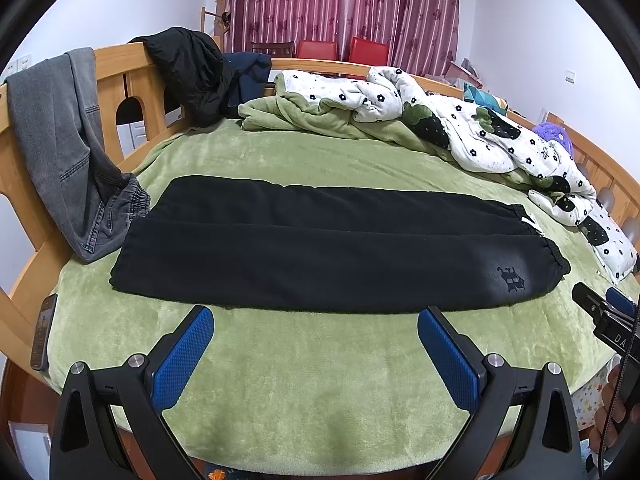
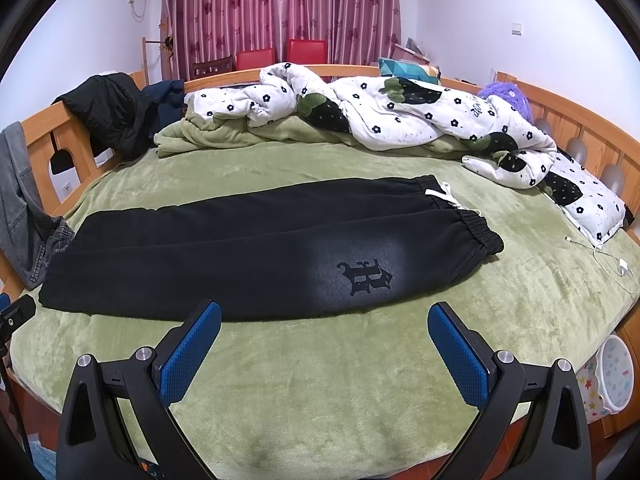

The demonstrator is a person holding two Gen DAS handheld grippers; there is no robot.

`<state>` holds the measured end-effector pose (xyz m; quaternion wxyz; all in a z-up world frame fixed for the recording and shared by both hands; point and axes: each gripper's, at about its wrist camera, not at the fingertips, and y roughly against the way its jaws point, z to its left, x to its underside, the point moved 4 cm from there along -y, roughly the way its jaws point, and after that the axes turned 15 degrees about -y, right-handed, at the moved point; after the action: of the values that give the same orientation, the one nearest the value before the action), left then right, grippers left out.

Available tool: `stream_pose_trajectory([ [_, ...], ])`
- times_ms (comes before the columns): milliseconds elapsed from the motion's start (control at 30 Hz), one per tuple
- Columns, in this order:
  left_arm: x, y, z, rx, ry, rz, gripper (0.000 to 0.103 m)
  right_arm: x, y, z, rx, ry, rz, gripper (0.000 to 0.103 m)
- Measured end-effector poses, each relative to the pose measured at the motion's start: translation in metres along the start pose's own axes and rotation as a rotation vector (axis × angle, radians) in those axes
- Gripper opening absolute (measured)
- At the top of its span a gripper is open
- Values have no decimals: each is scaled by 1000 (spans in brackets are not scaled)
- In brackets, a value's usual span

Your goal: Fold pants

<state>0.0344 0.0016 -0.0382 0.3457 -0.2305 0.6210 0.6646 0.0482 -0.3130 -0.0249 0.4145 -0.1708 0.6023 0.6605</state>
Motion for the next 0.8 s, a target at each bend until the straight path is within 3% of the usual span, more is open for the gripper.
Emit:
stream_pose_trajectory([
  [600, 2, 2, -3, 18, -9, -11, 103, 1, 0, -1, 5, 1, -5, 102],
  [800, 2, 4, -5, 28, -28, -25, 103, 6, 7, -1, -45, -21, -19, 102],
])
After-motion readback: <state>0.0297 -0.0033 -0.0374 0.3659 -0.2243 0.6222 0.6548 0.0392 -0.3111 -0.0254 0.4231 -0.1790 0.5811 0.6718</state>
